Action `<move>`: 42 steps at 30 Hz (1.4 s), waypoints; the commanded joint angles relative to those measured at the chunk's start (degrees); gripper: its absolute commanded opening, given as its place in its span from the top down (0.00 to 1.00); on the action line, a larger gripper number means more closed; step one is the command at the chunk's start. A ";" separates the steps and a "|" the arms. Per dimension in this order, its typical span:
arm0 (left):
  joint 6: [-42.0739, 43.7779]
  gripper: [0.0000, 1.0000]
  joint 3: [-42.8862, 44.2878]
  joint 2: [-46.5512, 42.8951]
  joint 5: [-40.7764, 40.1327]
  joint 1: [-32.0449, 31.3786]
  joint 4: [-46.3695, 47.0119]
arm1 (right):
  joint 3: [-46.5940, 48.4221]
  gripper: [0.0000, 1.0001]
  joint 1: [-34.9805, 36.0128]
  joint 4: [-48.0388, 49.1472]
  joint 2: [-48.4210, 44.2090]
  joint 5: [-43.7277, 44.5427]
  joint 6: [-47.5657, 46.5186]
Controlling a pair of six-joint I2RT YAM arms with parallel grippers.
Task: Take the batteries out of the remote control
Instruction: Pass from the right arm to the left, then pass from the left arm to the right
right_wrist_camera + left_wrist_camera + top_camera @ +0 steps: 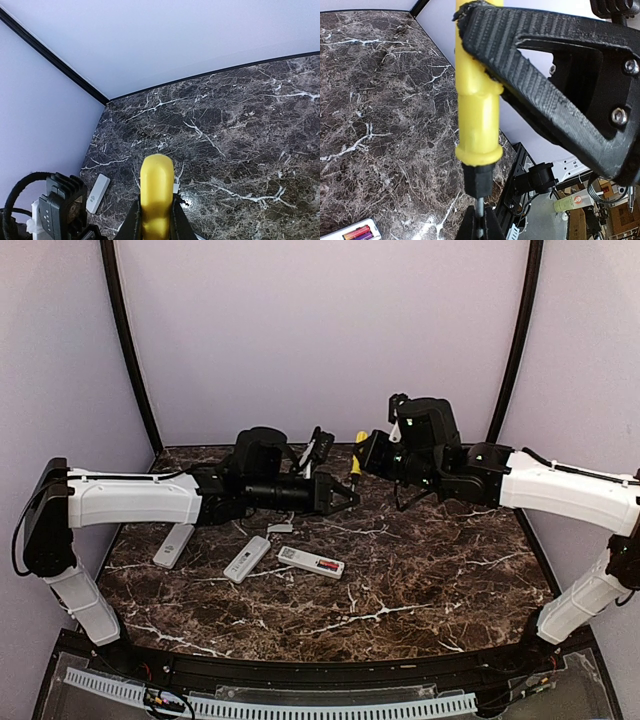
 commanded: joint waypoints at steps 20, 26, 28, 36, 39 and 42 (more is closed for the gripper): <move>35.75 1.00 7.47 -4.21 27.68 10.98 -34.35 | -8.94 0.03 -14.38 1.86 -15.84 -37.65 -20.77; 45.72 1.00 8.75 -4.98 34.88 11.46 -44.62 | -6.83 0.03 -14.65 -0.37 -13.96 -53.76 -23.73; 46.61 1.00 9.06 -5.09 36.36 11.49 -45.19 | -6.41 0.08 -14.65 -0.57 -12.57 -54.73 -23.56; 47.38 1.00 8.20 -5.05 39.64 11.57 -44.81 | -2.67 0.34 -13.55 -0.01 -6.23 -61.93 -23.54; 46.96 1.00 7.49 -4.98 40.28 11.60 -44.10 | -2.30 0.40 -12.99 0.95 -4.91 -63.18 -23.36; 46.76 1.00 7.20 -4.95 40.21 11.63 -43.73 | -2.43 0.48 -12.54 2.39 -3.78 -64.37 -22.43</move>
